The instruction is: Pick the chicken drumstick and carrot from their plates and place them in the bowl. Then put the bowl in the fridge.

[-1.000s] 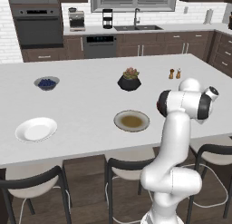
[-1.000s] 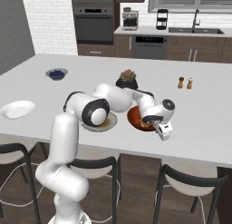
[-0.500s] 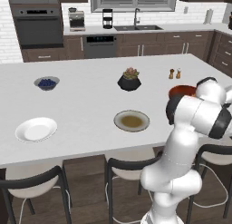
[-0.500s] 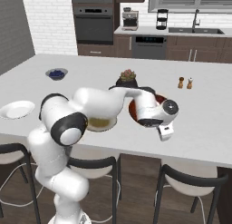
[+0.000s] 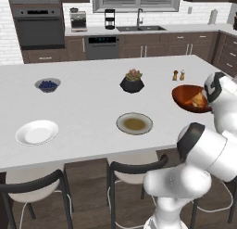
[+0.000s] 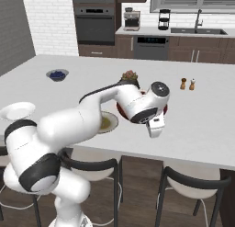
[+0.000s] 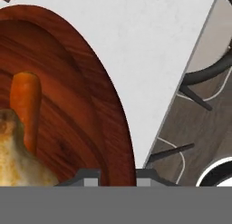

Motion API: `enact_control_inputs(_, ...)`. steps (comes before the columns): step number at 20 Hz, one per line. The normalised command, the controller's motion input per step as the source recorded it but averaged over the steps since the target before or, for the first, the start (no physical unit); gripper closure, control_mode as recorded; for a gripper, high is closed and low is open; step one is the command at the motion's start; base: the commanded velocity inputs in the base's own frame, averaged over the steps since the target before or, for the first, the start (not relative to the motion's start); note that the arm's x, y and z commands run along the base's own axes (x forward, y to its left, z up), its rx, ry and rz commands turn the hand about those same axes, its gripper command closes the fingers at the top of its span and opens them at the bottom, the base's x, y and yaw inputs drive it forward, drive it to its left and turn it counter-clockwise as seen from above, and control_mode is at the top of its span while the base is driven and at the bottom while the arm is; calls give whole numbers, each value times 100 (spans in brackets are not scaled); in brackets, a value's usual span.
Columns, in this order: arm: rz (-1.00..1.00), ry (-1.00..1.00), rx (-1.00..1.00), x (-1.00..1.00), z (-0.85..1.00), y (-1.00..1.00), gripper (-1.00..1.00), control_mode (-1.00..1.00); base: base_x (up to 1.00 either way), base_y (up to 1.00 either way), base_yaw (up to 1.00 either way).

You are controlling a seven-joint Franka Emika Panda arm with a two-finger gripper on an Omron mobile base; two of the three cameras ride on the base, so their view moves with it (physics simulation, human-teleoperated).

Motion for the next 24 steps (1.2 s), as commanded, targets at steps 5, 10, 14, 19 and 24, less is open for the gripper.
enact_control_inputs(5,-2,9,10,-50,66,100,100,-100,0,0,0)
enact_control_inputs(10,-13,-12,0,-56,58,100,100,-100,0,0,0)
enact_control_inputs(14,-13,-10,-5,-67,56,89,100,-100,0,0,0)
enact_control_inputs(19,-10,0,-5,-81,67,43,100,-100,0,0,0)
enact_control_inputs(24,0,0,0,-58,73,34,100,-100,0,0,0)
